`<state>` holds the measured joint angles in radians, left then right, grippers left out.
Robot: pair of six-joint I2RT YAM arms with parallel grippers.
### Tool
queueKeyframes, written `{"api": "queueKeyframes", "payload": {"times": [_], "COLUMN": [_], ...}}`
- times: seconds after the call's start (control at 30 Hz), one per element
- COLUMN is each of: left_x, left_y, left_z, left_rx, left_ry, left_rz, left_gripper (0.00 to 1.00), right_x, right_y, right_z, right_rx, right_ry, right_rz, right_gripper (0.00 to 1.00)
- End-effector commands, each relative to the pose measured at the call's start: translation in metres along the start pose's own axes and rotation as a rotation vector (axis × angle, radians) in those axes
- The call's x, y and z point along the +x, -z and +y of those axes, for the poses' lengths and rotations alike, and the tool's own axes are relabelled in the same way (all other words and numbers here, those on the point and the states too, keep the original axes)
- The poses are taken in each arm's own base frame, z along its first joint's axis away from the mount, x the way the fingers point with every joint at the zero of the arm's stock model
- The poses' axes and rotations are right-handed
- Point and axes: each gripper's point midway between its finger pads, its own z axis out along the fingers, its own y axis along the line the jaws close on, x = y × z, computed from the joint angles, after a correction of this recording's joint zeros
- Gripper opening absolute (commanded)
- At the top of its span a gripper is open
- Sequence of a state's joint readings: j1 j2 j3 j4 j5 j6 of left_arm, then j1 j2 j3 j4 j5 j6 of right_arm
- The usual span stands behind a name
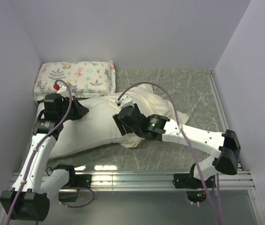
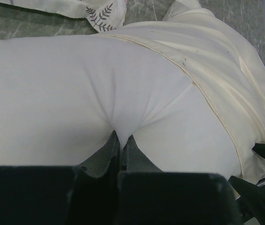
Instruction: Remove the pillowcase from the pillow
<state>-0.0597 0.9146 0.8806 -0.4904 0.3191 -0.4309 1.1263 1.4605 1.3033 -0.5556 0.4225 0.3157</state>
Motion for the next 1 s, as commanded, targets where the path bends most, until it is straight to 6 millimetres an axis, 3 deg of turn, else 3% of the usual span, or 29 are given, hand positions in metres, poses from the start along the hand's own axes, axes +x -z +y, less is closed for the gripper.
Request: {"api": "queueKeyframes", "payload": {"times": [0.0, 0.03, 0.13, 0.17, 0.27, 0.43, 0.47, 0.53, 0.57, 0.67, 0.77, 0.8, 0.97], "left_x": [-0.012, -0.012, -0.014, -0.014, -0.015, -0.016, -0.015, -0.016, -0.018, -0.025, -0.038, -0.041, -0.053], "left_y": [-0.001, 0.001, 0.003, 0.004, 0.008, 0.018, 0.019, 0.023, 0.025, 0.034, 0.046, 0.05, 0.062], "left_z": [-0.011, -0.011, -0.008, -0.008, -0.008, -0.01, -0.01, -0.011, -0.012, -0.013, -0.01, -0.01, -0.009], "left_rx": [0.042, 0.041, 0.022, 0.016, 0.014, 0.012, 0.012, 0.011, 0.013, -0.005, -0.056, -0.068, -0.102], "left_ry": [-0.028, -0.032, -0.044, -0.048, -0.061, -0.085, -0.088, -0.091, -0.09, -0.087, -0.08, -0.079, -0.06], "left_rz": [-0.042, -0.044, -0.052, -0.05, -0.054, -0.067, -0.067, -0.074, -0.081, -0.117, -0.177, -0.192, -0.248], "left_gripper": [0.0, 0.0, 0.0, 0.0, 0.0, 0.0, 0.0, 0.0, 0.0, 0.0, 0.0, 0.0, 0.0], "right_x": [-0.016, -0.017, -0.018, -0.016, -0.015, -0.009, -0.005, -0.002, 0.003, 0.019, 0.035, 0.042, 0.056], "right_y": [0.004, 0.004, 0.011, 0.013, 0.02, 0.035, 0.035, 0.038, 0.038, 0.036, 0.029, 0.032, 0.028], "right_z": [-0.032, -0.042, -0.069, -0.08, -0.112, -0.168, -0.19, -0.205, -0.226, -0.255, -0.274, -0.29, -0.305], "right_rx": [0.201, 0.264, 0.373, 0.406, 0.458, 0.535, 0.575, 0.565, 0.597, 0.636, 0.638, 0.66, 0.647], "right_ry": [0.025, 0.018, -0.014, -0.019, -0.089, -0.198, -0.236, -0.279, -0.324, -0.389, -0.452, -0.49, -0.569], "right_rz": [-0.033, -0.042, -0.049, -0.046, -0.052, -0.054, -0.048, -0.047, -0.047, -0.02, -0.005, -0.004, -0.014], "right_gripper": [0.72, 0.69, 0.37, 0.19, 0.05, 0.0, 0.0, 0.0, 0.0, 0.0, 0.0, 0.0, 0.0]}}
